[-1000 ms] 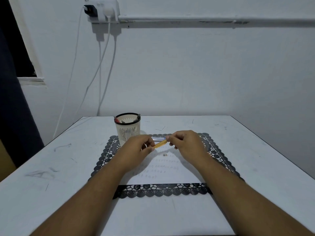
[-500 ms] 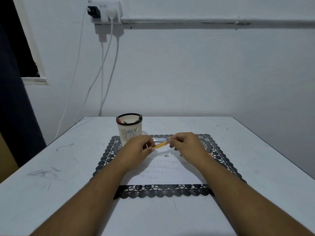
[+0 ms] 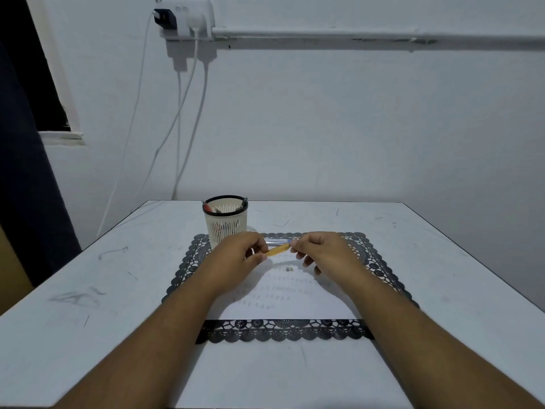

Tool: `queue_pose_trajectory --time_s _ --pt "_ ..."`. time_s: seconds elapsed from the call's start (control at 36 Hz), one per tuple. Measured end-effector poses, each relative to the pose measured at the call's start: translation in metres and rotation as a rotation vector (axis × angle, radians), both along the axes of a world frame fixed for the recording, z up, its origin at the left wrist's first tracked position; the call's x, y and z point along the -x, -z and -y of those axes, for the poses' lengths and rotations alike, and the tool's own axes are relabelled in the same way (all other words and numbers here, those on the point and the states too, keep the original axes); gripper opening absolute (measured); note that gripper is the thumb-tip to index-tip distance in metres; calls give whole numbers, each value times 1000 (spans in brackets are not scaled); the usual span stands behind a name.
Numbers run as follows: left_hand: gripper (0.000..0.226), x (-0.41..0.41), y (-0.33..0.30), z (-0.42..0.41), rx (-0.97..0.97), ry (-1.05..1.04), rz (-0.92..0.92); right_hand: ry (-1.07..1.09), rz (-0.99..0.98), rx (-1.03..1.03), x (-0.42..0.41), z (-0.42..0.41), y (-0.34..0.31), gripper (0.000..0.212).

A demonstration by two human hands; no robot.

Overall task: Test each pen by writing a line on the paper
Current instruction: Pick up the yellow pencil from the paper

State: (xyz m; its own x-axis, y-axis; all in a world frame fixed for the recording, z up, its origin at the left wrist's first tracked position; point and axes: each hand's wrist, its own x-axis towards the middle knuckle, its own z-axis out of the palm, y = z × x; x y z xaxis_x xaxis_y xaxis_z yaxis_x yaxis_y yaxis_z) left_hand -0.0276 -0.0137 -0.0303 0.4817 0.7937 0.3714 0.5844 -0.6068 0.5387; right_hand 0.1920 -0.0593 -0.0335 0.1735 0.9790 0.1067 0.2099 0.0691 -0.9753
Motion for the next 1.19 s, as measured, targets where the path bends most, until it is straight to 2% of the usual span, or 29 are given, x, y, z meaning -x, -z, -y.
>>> queue_pose_trajectory --time_s 0.14,0.22,0.31,0.39,0.53,0.58,0.64,0.78,0.94,1.19 --pt "9 3 -2 -1 30 -44 31 50 212 -47 1 -4 4 16" --pt "11 4 0 -3 51 -62 39 -10 299 5 2 -4 15 4" --pt "11 3 1 -3 65 -77 28 -43 376 74 5 -5 21 10" --pt "12 2 0 -2 76 -79 20 -40 529 66 5 -9 20 2" --pt "12 1 0 -1 73 -74 -10 -36 653 65 6 -13 22 10" --pt "12 1 1 0 73 -76 -17 -15 621 48 5 -12 22 11" --pt "11 1 0 0 69 -78 -28 13 508 19 4 -12 22 13" --pt "11 0 -1 2 64 -71 -32 22 -3 -31 2 -11 13 8" --pt "11 -1 -2 3 24 -41 -46 4 -107 -96 -3 -7 6 9" --pt "5 0 -1 2 -20 -27 -44 -53 -67 -109 -3 -7 5 7"
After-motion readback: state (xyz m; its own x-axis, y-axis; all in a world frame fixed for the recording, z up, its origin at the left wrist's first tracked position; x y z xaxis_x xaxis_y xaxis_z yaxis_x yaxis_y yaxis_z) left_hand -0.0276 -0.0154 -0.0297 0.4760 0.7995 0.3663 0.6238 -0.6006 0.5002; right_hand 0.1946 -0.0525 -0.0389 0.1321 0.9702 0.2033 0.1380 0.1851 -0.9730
